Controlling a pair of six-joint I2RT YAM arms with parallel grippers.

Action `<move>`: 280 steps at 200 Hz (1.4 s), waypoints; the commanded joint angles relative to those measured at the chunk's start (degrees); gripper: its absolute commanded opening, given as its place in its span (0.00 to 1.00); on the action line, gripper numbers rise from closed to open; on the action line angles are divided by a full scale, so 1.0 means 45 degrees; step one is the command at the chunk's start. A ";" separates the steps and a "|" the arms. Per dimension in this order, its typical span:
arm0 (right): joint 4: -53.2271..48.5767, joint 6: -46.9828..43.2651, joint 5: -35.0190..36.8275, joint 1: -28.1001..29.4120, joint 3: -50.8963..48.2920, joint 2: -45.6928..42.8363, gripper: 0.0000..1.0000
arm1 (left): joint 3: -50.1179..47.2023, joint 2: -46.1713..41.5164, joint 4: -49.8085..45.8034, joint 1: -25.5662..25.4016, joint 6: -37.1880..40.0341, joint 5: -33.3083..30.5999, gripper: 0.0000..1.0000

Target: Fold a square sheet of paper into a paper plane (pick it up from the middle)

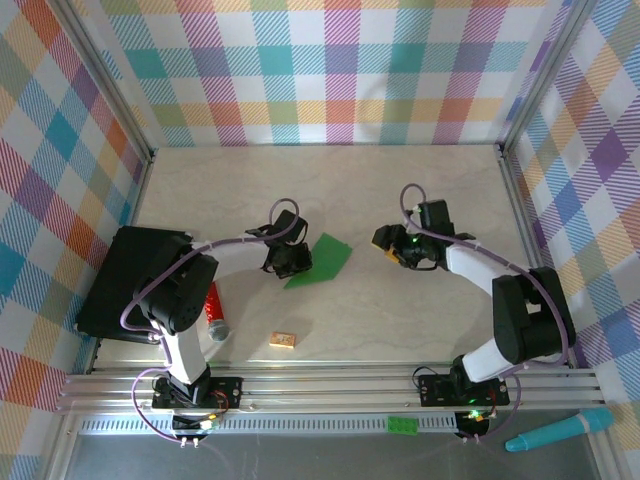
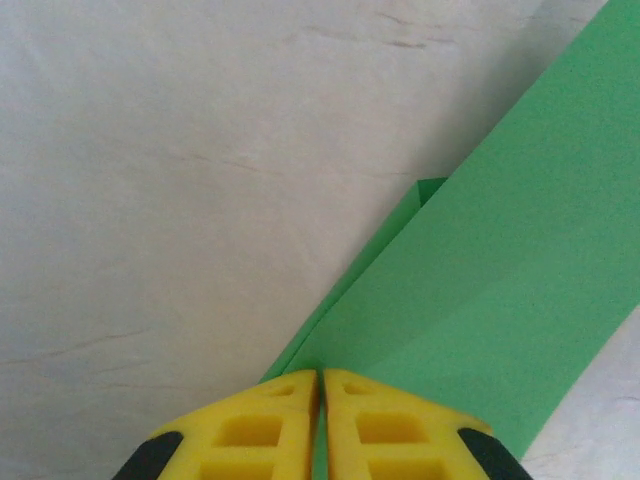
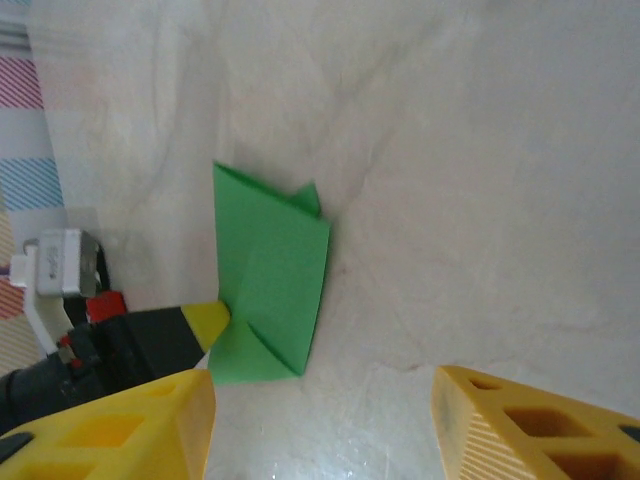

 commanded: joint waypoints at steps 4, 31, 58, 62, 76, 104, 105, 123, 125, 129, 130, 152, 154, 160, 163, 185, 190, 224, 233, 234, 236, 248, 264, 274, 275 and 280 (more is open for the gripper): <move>0.0826 0.1768 -0.0128 0.0836 -0.0640 0.0288 0.56 | -0.0645 0.0507 0.0857 -0.0783 -0.2246 0.1053 0.09; 0.1136 0.2927 0.0272 0.1659 -0.1027 0.0468 0.49 | -0.0787 0.0843 0.1350 -0.0933 -0.3469 0.0907 0.07; 0.1255 0.3435 0.0748 0.2137 -0.1132 0.0749 0.46 | -0.0833 0.0878 0.1208 -0.0940 -0.3902 0.0603 0.05; 0.1227 0.3471 0.0748 0.2173 -0.1088 0.0840 0.45 | -0.0824 0.0876 0.1105 -0.0940 -0.3910 0.0530 0.04; 0.1210 0.3651 0.0802 0.2322 -0.0961 0.1144 0.43 | -0.0802 0.0831 0.0836 -0.0940 -0.3923 0.0355 0.04; 0.1281 0.3854 0.0846 0.2567 -0.0716 0.1701 0.36 | -0.0695 0.0955 0.0584 -0.0940 -0.3909 0.0324 0.02; 0.1278 0.3856 0.0836 0.2559 -0.0704 0.1721 0.36 | -0.0700 0.0965 0.0584 -0.0940 -0.3921 0.0319 0.02; 0.1369 0.3801 0.0730 0.2646 -0.0483 0.2036 0.29 | -0.0724 0.1051 0.0545 -0.0929 -0.3940 0.0304 0.01; 0.1377 0.3799 0.0729 0.2643 -0.0463 0.2058 0.29 | -0.0724 0.1052 0.0545 -0.0923 -0.3944 0.0303 0.01; 0.1424 0.3781 0.0714 0.2662 -0.0420 0.2092 0.28 | -0.0724 0.1070 0.0530 -0.0921 -0.3934 0.0313 0.00; 0.1438 0.3780 0.0721 0.2665 -0.0419 0.2102 0.28 | -0.0724 0.1071 0.0528 -0.0921 -0.3943 0.0314 0.00; 0.1569 0.3779 0.0796 0.2716 -0.0345 0.2187 0.25 | -0.0724 0.1091 0.0476 -0.0901 -0.3981 0.0335 0.00; 0.1549 0.3779 0.0804 0.2709 -0.0355 0.2194 0.25 | -0.0724 0.1097 0.0469 -0.0891 -0.3974 0.0335 0.00; 0.1527 0.3778 0.0841 0.2707 -0.0340 0.2222 0.24 | -0.0723 0.1111 0.0467 -0.0882 -0.3963 0.0335 0.00; 0.1520 0.3774 0.0845 0.2707 -0.0339 0.2245 0.24 | -0.0724 0.1112 0.0447 -0.0882 -0.3971 0.0335 0.00; 0.1413 0.3850 0.0957 0.2720 -0.0349 0.2353 0.24 | -0.0701 0.1126 0.0428 -0.0840 -0.3947 0.0364 0.00; 0.1377 0.3837 0.1013 0.2726 -0.0359 0.2359 0.24 | -0.0702 0.1144 0.0428 -0.0842 -0.3947 0.0373 0.00; 0.1100 0.3761 0.1217 0.2802 -0.0239 0.2470 0.27 | -0.0699 0.1180 0.0447 -0.0824 -0.3960 0.0433 0.00; 0.1102 0.3740 0.1217 0.2821 -0.0204 0.2541 0.27 | -0.0717 0.1190 0.0467 -0.0813 -0.3979 0.0461 0.00; 0.1101 0.3730 0.1217 0.2823 -0.0193 0.2551 0.27 | -0.0721 0.1190 0.0467 -0.0818 -0.3976 0.0466 0.00; 0.1115 0.3728 0.1202 0.2824 -0.0200 0.2554 0.27 | -0.0713 0.1175 0.0467 -0.0822 -0.3958 0.0470 0.00; 0.1101 0.3677 0.1173 0.2861 -0.0109 0.2660 0.27 | -0.0734 0.1175 0.0501 -0.0823 -0.3977 0.0520 0.00; 0.1101 0.3608 0.1203 0.2897 0.0006 0.2754 0.26 | -0.0826 0.1143 0.0681 -0.0804 -0.4081 0.0671 0.00; 0.1070 0.3527 0.1263 0.2946 0.0100 0.2773 0.25 | -0.0926 0.1102 0.0867 -0.0769 -0.4191 0.0814 0.00; 0.1075 0.3526 0.1269 0.2944 0.0115 0.2755 0.26 | -0.0932 0.1097 0.0882 -0.0767 -0.4199 0.0828 0.00; 0.1098 0.3477 0.1292 0.2956 0.0113 0.2749 0.26 | -0.0953 0.1051 0.0939 -0.0764 -0.4239 0.0877 0.00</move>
